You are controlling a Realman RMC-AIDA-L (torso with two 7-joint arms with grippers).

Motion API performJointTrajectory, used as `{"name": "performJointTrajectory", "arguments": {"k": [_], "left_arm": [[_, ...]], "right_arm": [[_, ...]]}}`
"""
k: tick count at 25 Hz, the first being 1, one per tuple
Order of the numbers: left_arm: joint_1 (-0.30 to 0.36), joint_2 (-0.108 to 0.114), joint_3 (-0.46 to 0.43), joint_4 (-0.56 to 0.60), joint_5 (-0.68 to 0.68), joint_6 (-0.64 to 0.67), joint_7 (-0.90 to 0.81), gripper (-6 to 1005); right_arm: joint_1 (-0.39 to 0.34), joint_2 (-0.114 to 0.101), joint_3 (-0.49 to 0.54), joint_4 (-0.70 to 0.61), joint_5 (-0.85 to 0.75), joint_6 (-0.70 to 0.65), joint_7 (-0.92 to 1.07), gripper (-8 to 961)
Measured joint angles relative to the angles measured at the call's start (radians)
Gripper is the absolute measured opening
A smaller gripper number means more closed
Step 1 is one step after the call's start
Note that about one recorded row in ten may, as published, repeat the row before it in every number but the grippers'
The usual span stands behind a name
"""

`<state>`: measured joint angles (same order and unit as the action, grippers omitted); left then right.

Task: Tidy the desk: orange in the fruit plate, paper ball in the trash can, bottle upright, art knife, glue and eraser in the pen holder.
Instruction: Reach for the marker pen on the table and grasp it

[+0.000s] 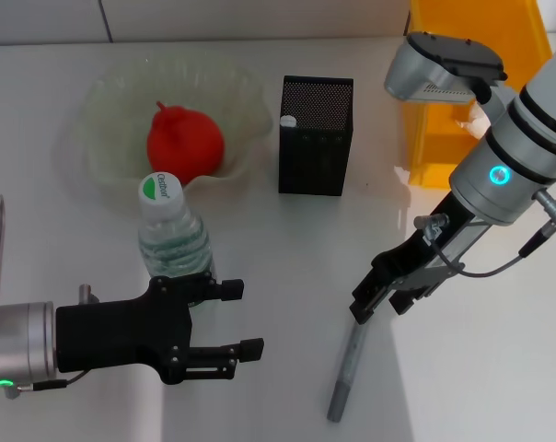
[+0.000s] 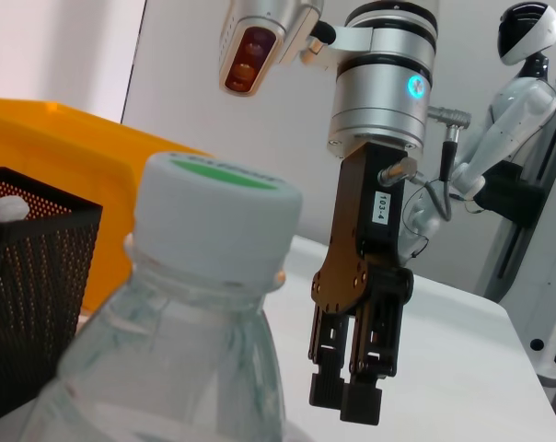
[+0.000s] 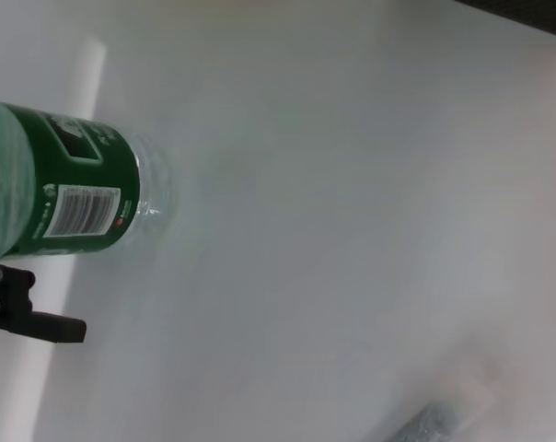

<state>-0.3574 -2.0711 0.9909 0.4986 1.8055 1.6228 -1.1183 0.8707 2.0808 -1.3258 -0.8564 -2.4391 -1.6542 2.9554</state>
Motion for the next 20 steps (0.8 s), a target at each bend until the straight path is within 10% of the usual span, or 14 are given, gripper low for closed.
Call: {"name": "performJointTrajectory", "arguments": {"k": [10, 20], "left_arm": [[0.000, 0.000, 0.007, 0.000, 0.000, 0.010, -0.001, 810], [0.004, 0.000, 0.021, 0.004, -0.007, 0.140, -0.027, 810]], "right_arm": [[0.011, -0.001, -0.006, 0.044, -0.005, 0.025, -0.017, 611], [-0.207, -0.004, 0.257, -0.192, 0.157, -0.008, -0.293, 611]]}}
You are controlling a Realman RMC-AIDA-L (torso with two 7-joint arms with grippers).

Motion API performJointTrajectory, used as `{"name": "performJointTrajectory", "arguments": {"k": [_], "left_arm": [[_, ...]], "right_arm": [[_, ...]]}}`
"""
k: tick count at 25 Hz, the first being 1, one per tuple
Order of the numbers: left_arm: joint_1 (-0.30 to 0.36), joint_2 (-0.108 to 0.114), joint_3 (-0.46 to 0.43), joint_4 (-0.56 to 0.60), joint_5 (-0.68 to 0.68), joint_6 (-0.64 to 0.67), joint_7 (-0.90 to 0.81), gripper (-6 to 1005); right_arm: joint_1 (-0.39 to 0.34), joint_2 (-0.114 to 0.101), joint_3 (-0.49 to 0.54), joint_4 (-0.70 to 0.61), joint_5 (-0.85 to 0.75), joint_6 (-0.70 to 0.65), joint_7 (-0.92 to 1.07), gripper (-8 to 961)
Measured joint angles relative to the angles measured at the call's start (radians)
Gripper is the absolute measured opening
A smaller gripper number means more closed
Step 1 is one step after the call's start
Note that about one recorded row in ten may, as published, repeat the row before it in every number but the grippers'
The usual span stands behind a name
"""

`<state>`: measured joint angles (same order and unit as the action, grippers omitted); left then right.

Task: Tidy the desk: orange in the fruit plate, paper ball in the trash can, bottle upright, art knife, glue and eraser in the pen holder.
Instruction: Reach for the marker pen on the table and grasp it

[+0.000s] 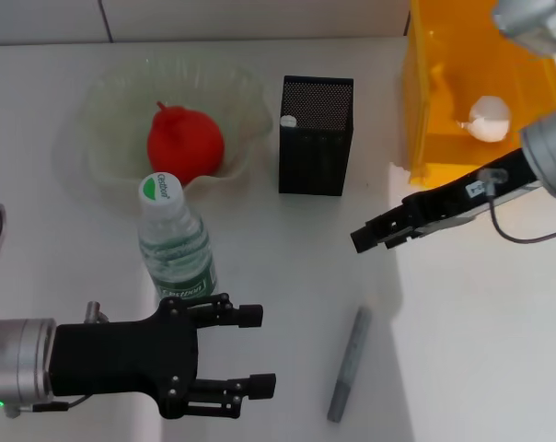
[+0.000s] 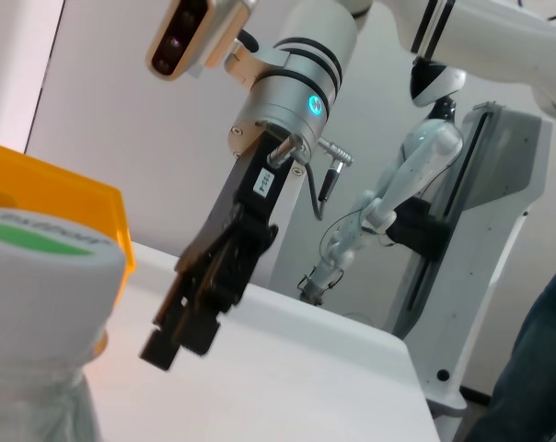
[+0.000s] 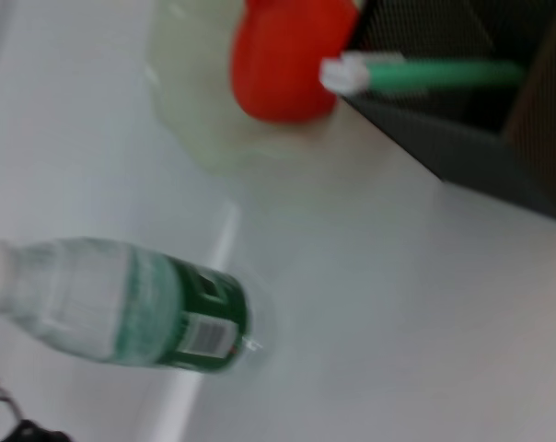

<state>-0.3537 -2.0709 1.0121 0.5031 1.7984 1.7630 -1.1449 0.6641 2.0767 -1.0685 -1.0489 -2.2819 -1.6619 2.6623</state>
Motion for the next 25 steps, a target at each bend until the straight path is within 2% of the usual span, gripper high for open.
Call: {"name": "performJointTrajectory", "arguments": {"k": [4, 6, 9, 12, 15, 19, 22, 25], "left_arm": [[-0.004, -0.001, 0.004, 0.000, -0.001, 0.011, -0.033, 810], [-0.005, -0.001, 0.004, 0.000, -0.001, 0.012, -0.037, 810], [-0.027, -0.002, 0.000, 0.000, -0.003, 0.017, -0.134, 807], [-0.049, -0.003, -0.003, 0.000, -0.003, 0.002, -0.230, 802], [-0.080, -0.004, 0.014, 0.002, -0.003, -0.005, -0.340, 797], [-0.121, -0.007, 0.039, 0.043, -0.005, 0.022, -0.465, 791], [-0.143, -0.007, 0.036, 0.088, -0.018, 0.095, -0.512, 784], [-0.150, 0.002, 0.022, 0.151, -0.044, 0.177, -0.559, 779]], "right_arm": [[-0.080, -0.011, 0.118, 0.002, 0.121, -0.065, -0.276, 611], [-0.118, -0.021, 0.184, 0.027, 0.166, -0.110, -0.428, 611], [-0.163, -0.038, 0.309, 0.094, 0.231, -0.172, -0.637, 611], [-0.198, -0.070, 0.449, 0.231, 0.315, -0.234, -0.877, 611], [-0.229, -0.107, 0.538, 0.376, 0.366, -0.283, -1.117, 611], [-0.270, -0.145, 0.568, 0.476, 0.369, -0.295, -1.292, 611], [-0.305, -0.149, 0.571, 0.487, 0.371, -0.272, -1.333, 611], [-0.325, -0.145, 0.576, 0.489, 0.370, -0.253, -1.364, 611]]}}
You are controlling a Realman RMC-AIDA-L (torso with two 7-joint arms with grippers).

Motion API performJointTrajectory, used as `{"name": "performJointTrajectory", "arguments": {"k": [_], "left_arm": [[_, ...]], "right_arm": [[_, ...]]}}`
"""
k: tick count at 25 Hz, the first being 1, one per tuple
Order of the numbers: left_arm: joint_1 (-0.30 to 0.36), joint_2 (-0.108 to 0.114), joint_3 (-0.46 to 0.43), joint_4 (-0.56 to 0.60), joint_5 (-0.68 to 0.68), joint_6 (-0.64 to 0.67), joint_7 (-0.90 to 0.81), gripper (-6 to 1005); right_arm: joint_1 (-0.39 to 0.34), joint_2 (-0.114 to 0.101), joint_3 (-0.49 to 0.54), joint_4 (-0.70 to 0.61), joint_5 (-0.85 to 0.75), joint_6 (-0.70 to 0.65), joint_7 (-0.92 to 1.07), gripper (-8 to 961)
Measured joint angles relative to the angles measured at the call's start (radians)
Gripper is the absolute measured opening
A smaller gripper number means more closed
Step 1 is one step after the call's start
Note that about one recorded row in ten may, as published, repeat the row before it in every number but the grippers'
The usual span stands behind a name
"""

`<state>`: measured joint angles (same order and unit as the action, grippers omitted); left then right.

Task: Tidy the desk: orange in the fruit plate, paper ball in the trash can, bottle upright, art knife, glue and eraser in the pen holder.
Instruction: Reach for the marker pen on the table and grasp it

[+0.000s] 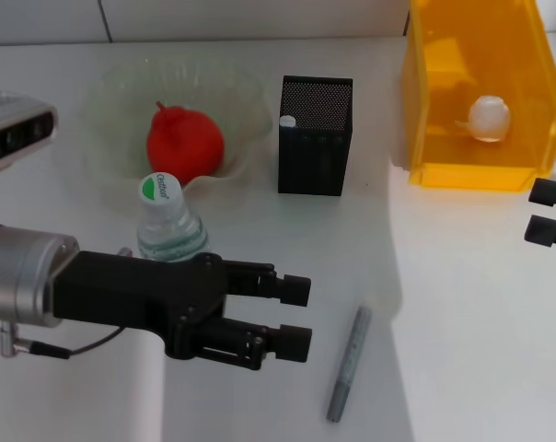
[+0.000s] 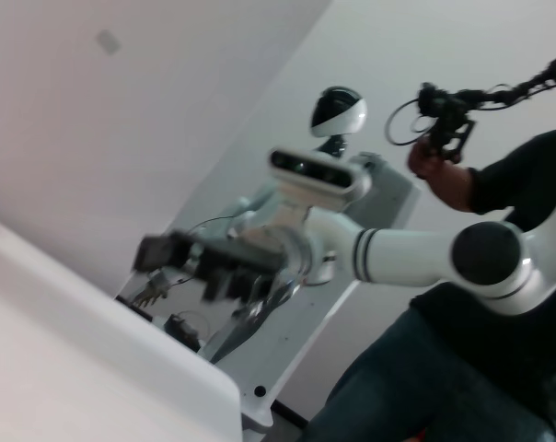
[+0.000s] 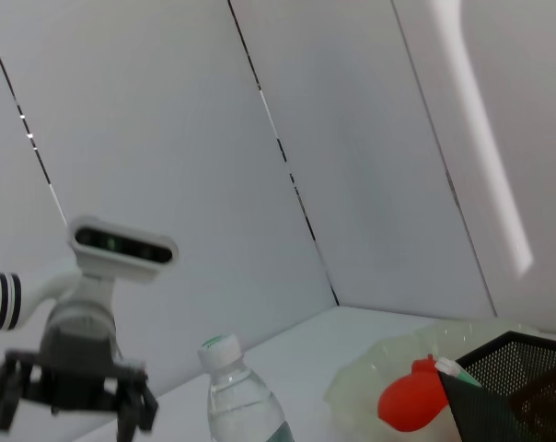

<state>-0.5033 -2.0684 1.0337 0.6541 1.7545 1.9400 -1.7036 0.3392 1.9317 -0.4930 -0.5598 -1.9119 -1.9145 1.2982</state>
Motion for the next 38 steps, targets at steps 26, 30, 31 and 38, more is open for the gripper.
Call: {"name": "performJointTrajectory", "arguments": {"k": [26, 30, 31, 38], "left_arm": [[-0.438, -0.012, 0.095, 0.614, 0.567, -0.072, -1.008, 767], [-0.449, -0.012, 0.235, 0.633, 0.565, -0.147, -1.061, 765], [-0.448, -0.012, 0.256, 0.636, 0.566, -0.164, -1.074, 764], [-0.403, -0.013, 0.417, 0.625, 0.565, -0.259, -1.129, 759]], "right_arm": [[-0.117, -0.030, 0.123, -0.033, -0.235, -0.063, -0.168, 611], [-0.128, -0.029, 0.128, -0.032, -0.238, -0.046, -0.177, 611], [-0.129, -0.028, 0.128, -0.031, -0.239, -0.046, -0.178, 611], [-0.132, -0.027, 0.167, -0.029, -0.240, -0.043, -0.186, 611]]}}
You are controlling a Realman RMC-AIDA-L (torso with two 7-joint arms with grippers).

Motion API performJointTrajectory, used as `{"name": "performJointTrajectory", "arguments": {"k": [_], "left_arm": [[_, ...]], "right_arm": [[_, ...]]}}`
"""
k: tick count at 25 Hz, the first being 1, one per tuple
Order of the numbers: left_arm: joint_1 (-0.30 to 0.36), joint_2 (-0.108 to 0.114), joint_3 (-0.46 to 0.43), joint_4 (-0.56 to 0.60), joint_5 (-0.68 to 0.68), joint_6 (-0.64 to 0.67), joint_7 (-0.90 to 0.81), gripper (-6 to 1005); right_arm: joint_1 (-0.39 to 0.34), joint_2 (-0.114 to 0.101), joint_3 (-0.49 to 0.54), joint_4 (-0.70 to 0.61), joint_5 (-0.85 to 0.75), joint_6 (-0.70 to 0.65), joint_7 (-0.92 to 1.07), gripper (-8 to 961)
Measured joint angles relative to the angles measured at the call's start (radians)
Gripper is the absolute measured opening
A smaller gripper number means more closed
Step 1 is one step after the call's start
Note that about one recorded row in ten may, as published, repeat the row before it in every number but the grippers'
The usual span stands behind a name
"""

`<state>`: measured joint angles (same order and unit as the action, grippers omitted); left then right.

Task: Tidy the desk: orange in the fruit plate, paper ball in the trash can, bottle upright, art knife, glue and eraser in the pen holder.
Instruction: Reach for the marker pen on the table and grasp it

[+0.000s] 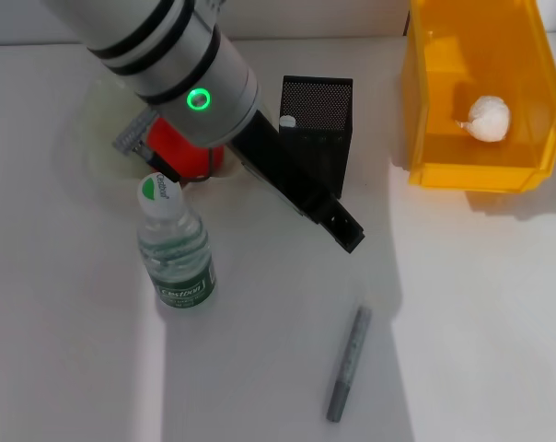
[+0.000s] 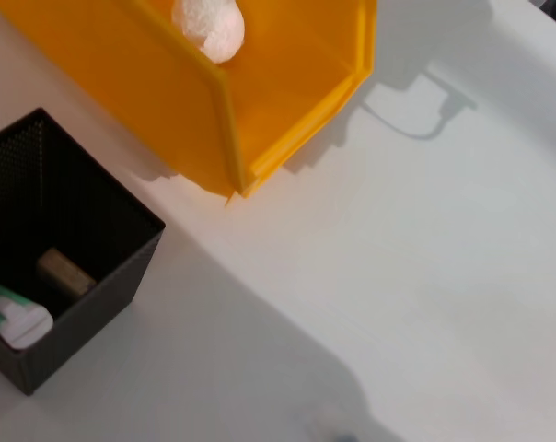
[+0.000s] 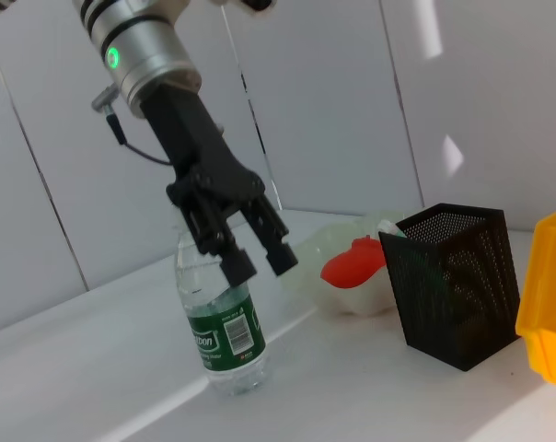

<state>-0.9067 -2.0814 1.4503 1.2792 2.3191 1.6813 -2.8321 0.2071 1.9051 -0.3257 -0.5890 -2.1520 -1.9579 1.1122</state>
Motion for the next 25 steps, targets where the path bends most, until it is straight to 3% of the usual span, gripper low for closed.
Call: {"name": "performJointTrajectory", "arguments": {"k": [13, 19, 25], "left_arm": [[0.039, 0.000, 0.223, 0.008, -0.017, -0.121, -0.043, 751], [0.055, 0.000, 0.259, 0.006, -0.032, -0.142, -0.043, 747], [0.089, 0.000, 0.352, -0.048, -0.076, -0.245, -0.044, 742]], "right_arm": [[0.020, 0.004, 0.011, 0.002, 0.000, 0.024, 0.000, 611], [0.019, 0.004, 0.011, 0.002, 0.004, 0.036, 0.000, 611], [0.020, 0.005, 0.013, 0.003, 0.005, 0.045, 0.000, 611]]}}
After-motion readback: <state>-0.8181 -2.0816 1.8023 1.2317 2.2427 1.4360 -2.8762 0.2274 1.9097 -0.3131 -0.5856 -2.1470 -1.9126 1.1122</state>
